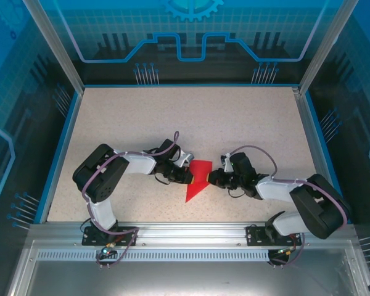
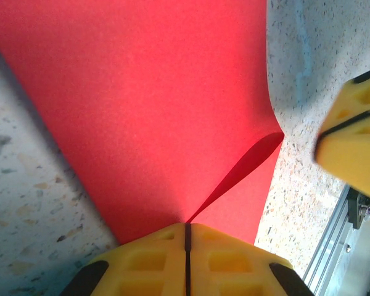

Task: Fold a paper plane with a square sheet of paper (pick it up from the middle)
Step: Third fold the triangle at the center of the table.

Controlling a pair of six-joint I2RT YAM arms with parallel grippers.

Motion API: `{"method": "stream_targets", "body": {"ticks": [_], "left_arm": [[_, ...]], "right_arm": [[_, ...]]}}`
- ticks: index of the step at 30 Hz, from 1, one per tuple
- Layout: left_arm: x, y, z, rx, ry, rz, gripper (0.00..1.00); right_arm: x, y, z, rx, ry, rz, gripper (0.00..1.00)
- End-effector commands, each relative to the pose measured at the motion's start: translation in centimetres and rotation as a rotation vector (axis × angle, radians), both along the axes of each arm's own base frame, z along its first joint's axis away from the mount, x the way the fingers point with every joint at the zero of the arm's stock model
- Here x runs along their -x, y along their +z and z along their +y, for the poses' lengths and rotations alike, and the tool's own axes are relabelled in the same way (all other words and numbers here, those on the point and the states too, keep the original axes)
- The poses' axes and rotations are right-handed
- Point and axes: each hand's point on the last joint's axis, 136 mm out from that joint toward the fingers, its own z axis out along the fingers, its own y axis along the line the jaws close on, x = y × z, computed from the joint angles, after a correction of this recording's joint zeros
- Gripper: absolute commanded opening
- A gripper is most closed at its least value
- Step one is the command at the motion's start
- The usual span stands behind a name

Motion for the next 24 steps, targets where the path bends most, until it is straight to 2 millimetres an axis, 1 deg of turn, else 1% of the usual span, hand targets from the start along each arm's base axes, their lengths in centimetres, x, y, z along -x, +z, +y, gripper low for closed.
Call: {"method": "stream_targets", "body": {"ticks": [1, 11, 15, 17, 19, 24], "left_arm": [[2.4, -3.6, 2.1, -0.134, -0.009, 0.088, 0.09], [2.3, -3.6, 2.0, -0.135, -0.013, 0.085, 0.09], [2.4, -3.7, 2.0, -0.137, -0.013, 0.087, 0.09], [2.4, -3.6, 2.0, -0.138, -0.013, 0.088, 0.09], [2.4, -3.7, 2.1, -0.14, -0.012, 0.089, 0.09], [2.4, -3.6, 2.1, -0.138, -0.013, 0.088, 0.09]], "right_arm": [[-0.1, -0.3, -1.1, 0.017, -0.002, 0.011, 0.07], [0.1, -2.6, -1.1, 0.023, 0.017, 0.062, 0.07], [0.3, -4.2, -2.2, 0.094, -0.015, 0.107, 0.07], [0.5, -4.6, -2.7, 0.114, -0.035, 0.127, 0.07], [0.3, -3.8, -2.6, 0.099, -0.04, 0.108, 0.07], [0.1, -0.2, -1.7, 0.039, -0.012, 0.033, 0.08]]}}
